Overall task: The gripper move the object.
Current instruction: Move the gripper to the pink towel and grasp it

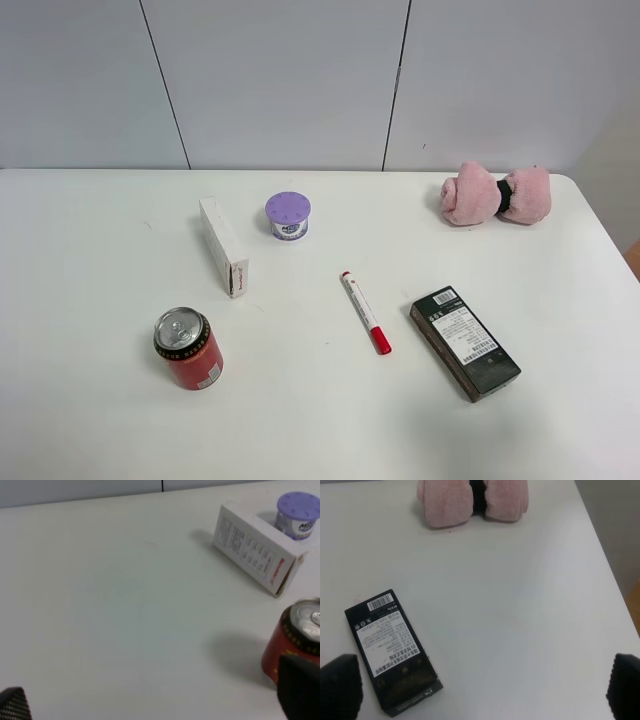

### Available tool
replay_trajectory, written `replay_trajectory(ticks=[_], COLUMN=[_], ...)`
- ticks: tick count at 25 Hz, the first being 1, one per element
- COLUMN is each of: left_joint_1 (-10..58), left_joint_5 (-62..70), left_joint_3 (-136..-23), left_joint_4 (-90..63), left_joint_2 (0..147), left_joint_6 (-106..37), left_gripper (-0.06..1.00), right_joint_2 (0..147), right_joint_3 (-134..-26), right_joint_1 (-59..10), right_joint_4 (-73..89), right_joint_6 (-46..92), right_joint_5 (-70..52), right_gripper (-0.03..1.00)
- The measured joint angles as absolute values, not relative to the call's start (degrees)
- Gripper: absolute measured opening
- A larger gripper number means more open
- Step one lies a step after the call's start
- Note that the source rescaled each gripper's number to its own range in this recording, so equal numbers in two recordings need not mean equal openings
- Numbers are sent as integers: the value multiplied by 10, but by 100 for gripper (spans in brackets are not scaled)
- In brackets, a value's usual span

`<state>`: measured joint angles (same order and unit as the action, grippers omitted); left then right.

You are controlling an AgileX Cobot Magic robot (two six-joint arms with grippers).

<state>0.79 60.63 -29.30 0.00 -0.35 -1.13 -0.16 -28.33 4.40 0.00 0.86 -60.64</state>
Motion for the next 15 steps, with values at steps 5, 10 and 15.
replay_trajectory(ticks=[5, 10, 15], left_joint_1=[8, 8, 8], left_joint_5=[606, 606, 606], left_joint_3=[-293, -293, -293], left_joint_4=[0, 0, 0], left_joint_2=[-4, -4, -4], left_joint_6=[-11, -11, -11], left_gripper=[100, 100, 100], right_joint_2=[-2, -2, -2], right_joint_3=[-283, -283, -283], right_joint_1=[44, 44, 44], right_joint_4=[0, 0, 0], right_joint_6=[9, 9, 9], right_joint_5=[-606, -606, -606], right_gripper=[100, 100, 100])
